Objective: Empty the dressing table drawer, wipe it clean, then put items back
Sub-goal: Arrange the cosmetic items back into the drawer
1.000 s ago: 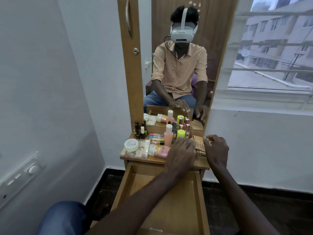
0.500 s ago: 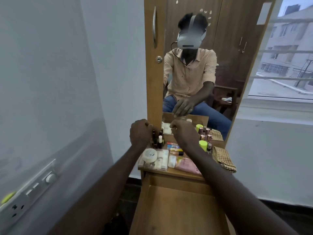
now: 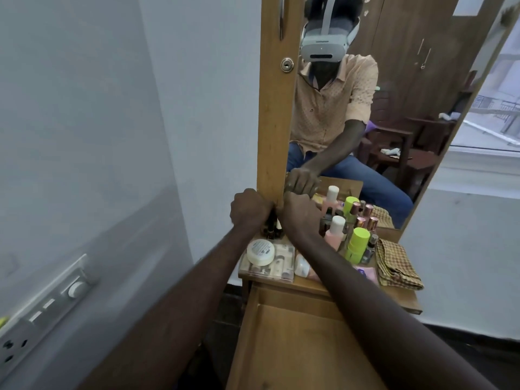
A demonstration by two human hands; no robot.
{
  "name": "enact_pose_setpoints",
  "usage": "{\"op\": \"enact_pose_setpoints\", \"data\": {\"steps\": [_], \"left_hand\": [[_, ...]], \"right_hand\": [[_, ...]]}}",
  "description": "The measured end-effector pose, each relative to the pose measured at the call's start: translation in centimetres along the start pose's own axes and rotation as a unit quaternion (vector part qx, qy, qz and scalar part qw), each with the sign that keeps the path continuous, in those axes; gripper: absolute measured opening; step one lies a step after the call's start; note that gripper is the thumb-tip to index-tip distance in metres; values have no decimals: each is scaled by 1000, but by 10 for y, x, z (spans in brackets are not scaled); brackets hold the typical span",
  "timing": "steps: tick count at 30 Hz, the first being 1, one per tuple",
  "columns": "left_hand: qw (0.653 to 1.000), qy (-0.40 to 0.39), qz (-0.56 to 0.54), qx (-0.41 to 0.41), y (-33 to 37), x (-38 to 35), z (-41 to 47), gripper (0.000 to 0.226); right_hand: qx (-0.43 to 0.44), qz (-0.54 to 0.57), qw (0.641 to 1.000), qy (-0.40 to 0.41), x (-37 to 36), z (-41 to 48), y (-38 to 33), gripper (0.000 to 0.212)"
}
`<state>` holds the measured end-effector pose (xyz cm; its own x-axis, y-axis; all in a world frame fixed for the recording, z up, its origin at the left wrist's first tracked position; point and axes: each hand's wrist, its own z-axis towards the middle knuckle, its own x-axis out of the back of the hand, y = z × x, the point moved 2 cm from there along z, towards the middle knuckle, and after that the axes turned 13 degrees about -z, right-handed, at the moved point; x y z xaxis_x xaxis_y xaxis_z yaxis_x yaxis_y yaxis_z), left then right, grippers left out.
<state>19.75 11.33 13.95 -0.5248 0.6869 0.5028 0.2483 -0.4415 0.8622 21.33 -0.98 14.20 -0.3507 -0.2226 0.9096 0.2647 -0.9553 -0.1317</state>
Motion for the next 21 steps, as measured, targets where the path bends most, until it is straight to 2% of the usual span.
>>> {"op": "enact_pose_setpoints", "data": {"steps": [7,15,21], "left_hand": [[999,26,32,-18,6,-3,-4,33],[994,63,40,-75,10,3,-12,18],[990,77,32,-110,17,12,-14,21]], "right_hand": [[18,5,1000,20,-5,-1,-4,3],[52,12,996,72,1,-3,-7,5],[67,32,992,106,14,-2,-7,6]]}}
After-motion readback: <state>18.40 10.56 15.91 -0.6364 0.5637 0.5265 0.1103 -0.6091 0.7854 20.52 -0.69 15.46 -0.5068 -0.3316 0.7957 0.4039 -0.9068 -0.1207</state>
